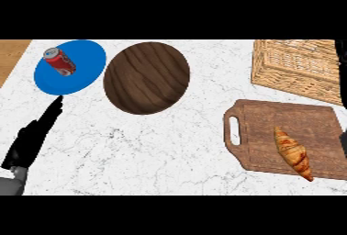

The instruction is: Pick the croissant from the cutting board and place it in the basket

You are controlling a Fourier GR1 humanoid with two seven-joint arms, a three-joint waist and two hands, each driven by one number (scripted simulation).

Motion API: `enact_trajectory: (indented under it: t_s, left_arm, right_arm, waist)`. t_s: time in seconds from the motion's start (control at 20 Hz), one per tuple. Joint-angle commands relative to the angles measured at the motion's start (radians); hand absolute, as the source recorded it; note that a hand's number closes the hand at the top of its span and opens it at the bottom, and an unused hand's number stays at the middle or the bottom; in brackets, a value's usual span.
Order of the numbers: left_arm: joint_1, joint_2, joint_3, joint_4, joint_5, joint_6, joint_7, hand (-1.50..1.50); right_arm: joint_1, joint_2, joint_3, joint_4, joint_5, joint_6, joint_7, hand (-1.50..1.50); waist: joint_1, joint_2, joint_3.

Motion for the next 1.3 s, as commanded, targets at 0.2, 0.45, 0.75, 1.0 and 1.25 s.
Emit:
enact_trajectory:
  t_s: [0.2,0.45,0.75,1.0,1.25]
  left_arm:
    - [-0.102,-0.075,0.06,-0.038,0.097,0.014,0.056,0.0]
    - [-0.103,-0.139,0.054,-0.016,0.149,0.012,0.091,0.0]
    - [-0.106,-0.138,0.099,-0.013,0.173,0.033,0.154,0.0]
    - [-0.107,-0.158,0.087,-0.044,0.14,0.071,0.192,0.0]
    - [-0.111,-0.126,0.107,-0.025,0.152,0.038,0.184,0.0]
  right_arm:
    - [-0.086,-0.021,0.161,0.071,-0.212,0.485,-0.084,1.5]
    - [-0.081,-0.17,0.46,-0.118,0.078,0.761,-0.288,-1.5]
    - [0.191,-0.174,0.596,-0.172,0.439,0.591,-0.587,-1.5]
    - [0.182,-0.235,0.575,-0.355,0.448,0.655,-0.211,-1.5]
    - [0.001,-0.337,0.527,-0.445,0.637,0.708,0.009,-1.5]
  waist:
    - [0.078,0.03,0.012]
    - [0.059,0.015,0.01]
    - [-0.006,0.004,0.01]
    - [-0.006,0.001,0.006]
    - [-0.007,-0.008,0.002]
